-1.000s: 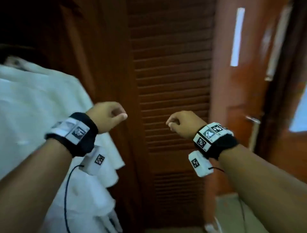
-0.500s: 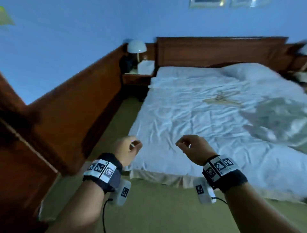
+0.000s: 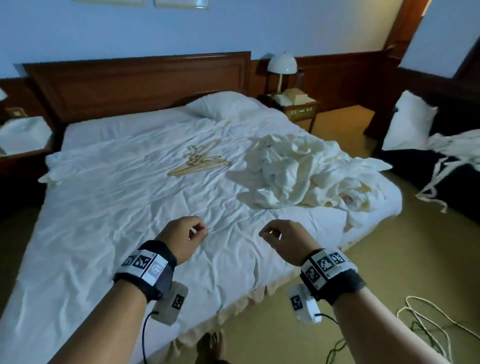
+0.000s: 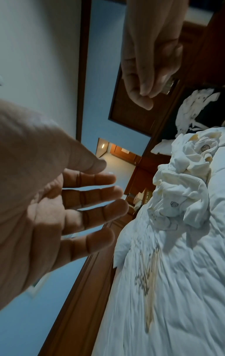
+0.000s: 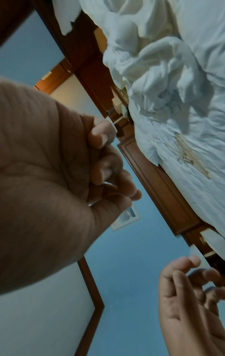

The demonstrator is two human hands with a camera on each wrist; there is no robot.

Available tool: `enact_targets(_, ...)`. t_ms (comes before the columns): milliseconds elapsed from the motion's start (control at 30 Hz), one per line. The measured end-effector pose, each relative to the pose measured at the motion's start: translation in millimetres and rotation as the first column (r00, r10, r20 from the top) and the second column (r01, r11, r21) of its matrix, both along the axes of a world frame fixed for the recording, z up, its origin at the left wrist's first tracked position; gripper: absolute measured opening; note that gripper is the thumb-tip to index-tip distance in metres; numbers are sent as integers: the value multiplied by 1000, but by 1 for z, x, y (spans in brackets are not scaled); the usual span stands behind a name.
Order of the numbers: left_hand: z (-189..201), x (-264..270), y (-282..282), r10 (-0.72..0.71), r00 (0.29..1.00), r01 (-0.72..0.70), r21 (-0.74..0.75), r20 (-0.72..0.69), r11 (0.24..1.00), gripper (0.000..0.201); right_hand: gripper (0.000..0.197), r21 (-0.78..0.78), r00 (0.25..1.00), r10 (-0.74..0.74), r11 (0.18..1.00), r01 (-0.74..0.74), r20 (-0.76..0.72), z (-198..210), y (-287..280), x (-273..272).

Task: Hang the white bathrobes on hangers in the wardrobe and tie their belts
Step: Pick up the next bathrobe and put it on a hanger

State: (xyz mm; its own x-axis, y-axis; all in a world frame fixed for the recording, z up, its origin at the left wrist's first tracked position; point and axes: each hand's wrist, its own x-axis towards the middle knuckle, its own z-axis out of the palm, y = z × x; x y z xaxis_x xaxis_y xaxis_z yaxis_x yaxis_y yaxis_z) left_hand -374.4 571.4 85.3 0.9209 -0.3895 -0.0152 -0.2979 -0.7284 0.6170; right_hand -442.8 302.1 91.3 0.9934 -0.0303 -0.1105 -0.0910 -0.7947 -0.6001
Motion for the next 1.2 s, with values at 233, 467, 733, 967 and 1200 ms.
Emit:
enact_targets(233,-17,176,-104,-232,972,234,68,-34,970,12,15,-5,977,-211,977,211,-4,-5,-99,130)
enact_targets(467,-32,307,-215,-387,917,398,146,-100,906,13,13,-40,928,-356,935,354,-110,-42,-192,205)
enact_targets(733,-73,401,-307,-305,933,333,134,-192,934,8,16,-60,879,-408,912,406,-249,-116,-323,320)
enact_targets(967,-88,454,-330,-133,967,178,203,-217,963,9,52,50,775,-456,848,528,-437,-197,-400,447)
enact_targets(1200,-105,459,-340,-14,944,101,251,-330,963,9,80,17,573,-607,678,735,-550,-228,-443,545)
